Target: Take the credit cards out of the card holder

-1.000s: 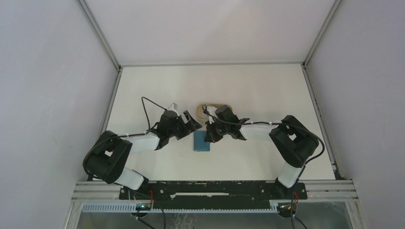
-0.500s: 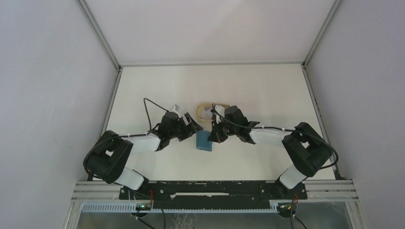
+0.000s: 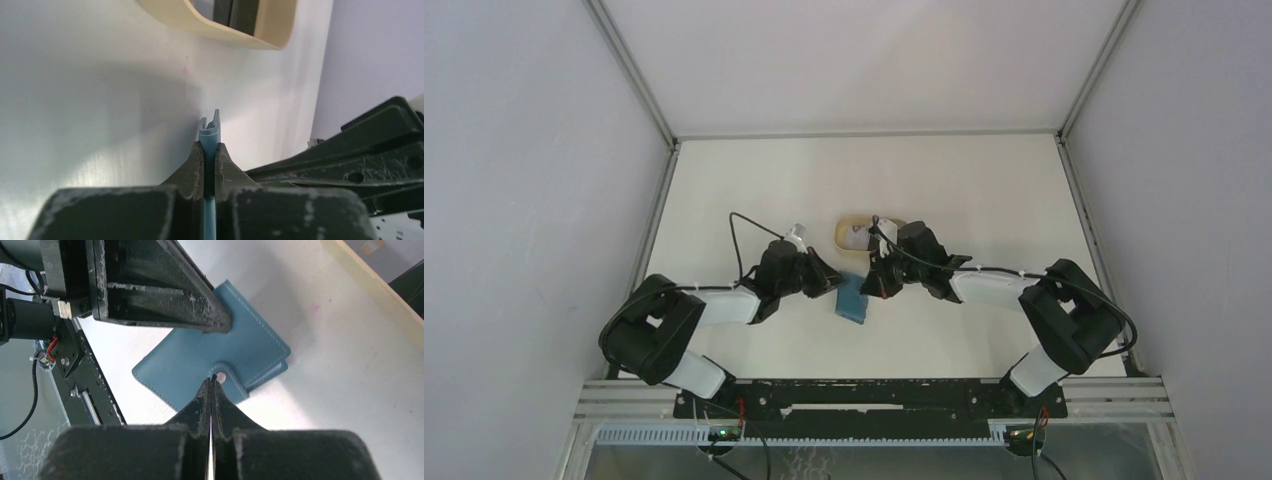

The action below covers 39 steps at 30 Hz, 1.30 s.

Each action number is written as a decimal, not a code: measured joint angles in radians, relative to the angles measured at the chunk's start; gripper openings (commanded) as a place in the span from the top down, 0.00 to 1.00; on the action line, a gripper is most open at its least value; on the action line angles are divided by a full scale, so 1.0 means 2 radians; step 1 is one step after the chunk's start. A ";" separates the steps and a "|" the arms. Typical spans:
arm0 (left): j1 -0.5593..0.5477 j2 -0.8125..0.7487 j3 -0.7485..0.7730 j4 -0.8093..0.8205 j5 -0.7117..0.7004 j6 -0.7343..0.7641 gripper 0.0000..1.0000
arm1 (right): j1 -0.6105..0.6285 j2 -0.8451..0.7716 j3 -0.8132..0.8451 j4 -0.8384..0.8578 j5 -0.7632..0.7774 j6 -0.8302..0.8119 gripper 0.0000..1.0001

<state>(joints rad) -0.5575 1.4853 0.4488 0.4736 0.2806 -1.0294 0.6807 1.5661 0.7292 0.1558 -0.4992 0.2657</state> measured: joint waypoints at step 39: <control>-0.005 -0.093 -0.008 -0.120 -0.050 0.036 1.00 | 0.089 0.043 0.024 0.007 0.097 0.028 0.58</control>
<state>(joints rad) -0.5674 1.2987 0.4335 0.2344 0.1814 -0.9569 0.8597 1.6516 0.7776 0.1703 -0.3042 0.3214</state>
